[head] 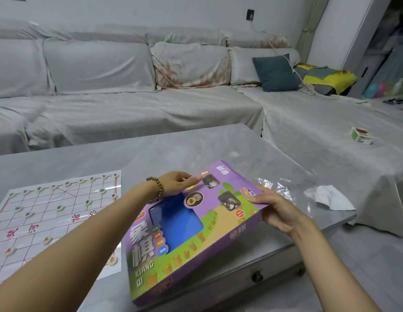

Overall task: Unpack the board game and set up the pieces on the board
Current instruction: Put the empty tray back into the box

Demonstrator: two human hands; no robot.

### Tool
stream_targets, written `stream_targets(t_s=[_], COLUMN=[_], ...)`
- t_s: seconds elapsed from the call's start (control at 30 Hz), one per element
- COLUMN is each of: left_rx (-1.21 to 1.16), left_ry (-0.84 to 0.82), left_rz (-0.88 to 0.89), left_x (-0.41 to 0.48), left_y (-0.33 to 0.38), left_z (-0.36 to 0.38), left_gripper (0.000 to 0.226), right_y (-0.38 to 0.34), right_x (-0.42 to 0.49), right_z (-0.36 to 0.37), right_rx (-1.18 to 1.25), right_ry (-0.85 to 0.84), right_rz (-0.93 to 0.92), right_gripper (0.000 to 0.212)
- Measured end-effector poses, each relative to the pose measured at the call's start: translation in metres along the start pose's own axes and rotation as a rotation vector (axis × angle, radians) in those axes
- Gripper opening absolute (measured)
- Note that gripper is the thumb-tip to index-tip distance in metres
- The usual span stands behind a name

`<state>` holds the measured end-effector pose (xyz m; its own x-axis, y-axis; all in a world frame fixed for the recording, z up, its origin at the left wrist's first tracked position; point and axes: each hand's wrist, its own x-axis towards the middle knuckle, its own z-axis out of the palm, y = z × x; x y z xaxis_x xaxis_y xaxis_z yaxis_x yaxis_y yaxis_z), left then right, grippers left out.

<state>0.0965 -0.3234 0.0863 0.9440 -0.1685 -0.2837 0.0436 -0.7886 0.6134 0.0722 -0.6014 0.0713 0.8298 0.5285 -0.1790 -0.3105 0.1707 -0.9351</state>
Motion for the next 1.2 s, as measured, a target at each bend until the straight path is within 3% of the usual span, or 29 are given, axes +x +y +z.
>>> stream_targets(t_s=[0.13,0.23,0.3,0.37,0.53,0.77,1.03,1.1,1.2], left_rx=[-0.035,-0.162,-0.267,-0.387,-0.549,-0.658,-0.785,-0.809,-0.783], left_ry=[-0.006,0.017,0.131,0.274,0.462,0.646,0.797,0.838,0.918], left_rz=[-0.07,-0.144,-0.157,-0.135,0.09,0.165,0.184,0.179,0.174], left_x=[-0.008,-0.015,-0.02,-0.025,-0.033,-0.037,-0.028,-0.028,-0.032], left_y=[-0.011,-0.017,-0.018,-0.017,-0.023,-0.025,-0.025,-0.022,-0.018], left_z=[-0.007,-0.013,-0.014,-0.011,-0.003,-0.023,-0.041,-0.042,-0.047], left_gripper=[0.065,0.085,0.075,0.058,0.055,0.036,0.022,0.024,0.027], right_y=[-0.004,-0.006,-0.004,-0.002,-0.005,-0.029,-0.026,-0.026,-0.028], right_x=[0.005,0.015,0.028,0.043,0.075,0.108,0.122,0.121,0.117], right_z=[0.011,0.025,0.033,0.039,0.064,0.083,0.105,0.107,0.11], right_rx=[0.05,0.041,0.139,0.174,-0.066,-0.287,-0.274,-0.227,-0.215], right_ry=[0.015,0.172,0.328,0.438,0.627,0.611,0.543,0.52,0.46], right_rz=[-0.02,-0.068,-0.14,-0.211,-0.377,-0.491,-0.597,-0.606,-0.623], right_gripper=[0.042,0.03,0.015,0.019,0.029,0.02,0.017,0.004,0.029])
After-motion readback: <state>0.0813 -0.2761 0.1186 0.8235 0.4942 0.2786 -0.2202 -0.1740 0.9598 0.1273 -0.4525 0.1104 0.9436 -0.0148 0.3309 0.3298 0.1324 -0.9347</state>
